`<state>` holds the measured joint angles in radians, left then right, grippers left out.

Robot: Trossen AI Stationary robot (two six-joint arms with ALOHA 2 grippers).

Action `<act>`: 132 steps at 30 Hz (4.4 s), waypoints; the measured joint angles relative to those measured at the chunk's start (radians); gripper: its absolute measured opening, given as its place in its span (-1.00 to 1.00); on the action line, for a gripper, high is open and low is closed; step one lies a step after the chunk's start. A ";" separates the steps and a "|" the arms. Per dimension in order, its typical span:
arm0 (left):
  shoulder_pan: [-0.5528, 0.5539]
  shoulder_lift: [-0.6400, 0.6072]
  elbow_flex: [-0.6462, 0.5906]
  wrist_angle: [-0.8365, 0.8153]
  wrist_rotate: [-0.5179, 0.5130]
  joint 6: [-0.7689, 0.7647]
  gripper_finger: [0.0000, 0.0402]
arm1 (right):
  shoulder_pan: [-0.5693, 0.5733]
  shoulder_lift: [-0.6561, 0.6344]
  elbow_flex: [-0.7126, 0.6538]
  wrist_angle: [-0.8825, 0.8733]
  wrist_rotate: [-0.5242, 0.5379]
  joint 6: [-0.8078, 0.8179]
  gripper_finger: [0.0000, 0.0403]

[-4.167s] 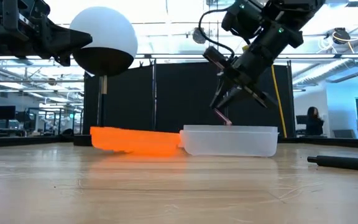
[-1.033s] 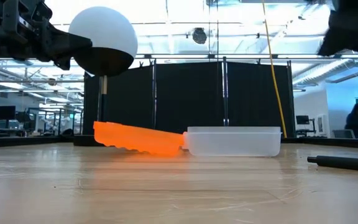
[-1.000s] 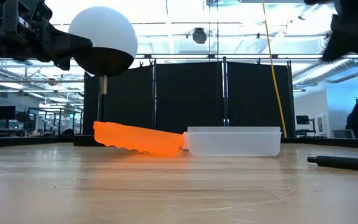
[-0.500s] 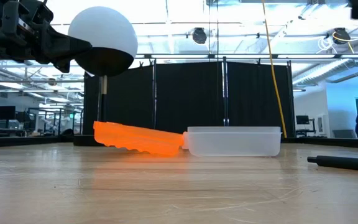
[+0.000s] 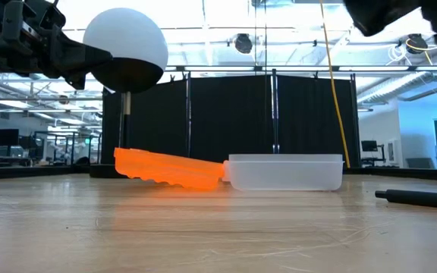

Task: Pick & place school supplies into a supply box
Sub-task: Put the black pen into the orange supply box, then return to Home Position

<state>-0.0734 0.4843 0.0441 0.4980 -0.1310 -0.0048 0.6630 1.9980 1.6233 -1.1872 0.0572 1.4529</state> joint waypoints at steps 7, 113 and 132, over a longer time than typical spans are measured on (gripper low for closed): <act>0.000 0.000 0.000 0.001 0.000 0.017 -0.77 | -0.016 0.000 -0.001 0.067 -0.030 -0.025 -0.64; 0.000 0.000 0.000 -0.009 0.008 0.025 -0.77 | -0.713 -0.157 -0.519 0.890 -0.190 -0.184 -0.88; 0.000 0.000 0.000 -0.008 0.045 -0.010 -0.77 | -0.707 -0.324 -0.521 0.863 -0.058 -0.353 -0.35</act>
<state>-0.0734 0.4839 0.0437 0.4903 -0.0857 -0.0148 -0.0439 1.6741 1.1020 -0.3239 -0.0008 1.1001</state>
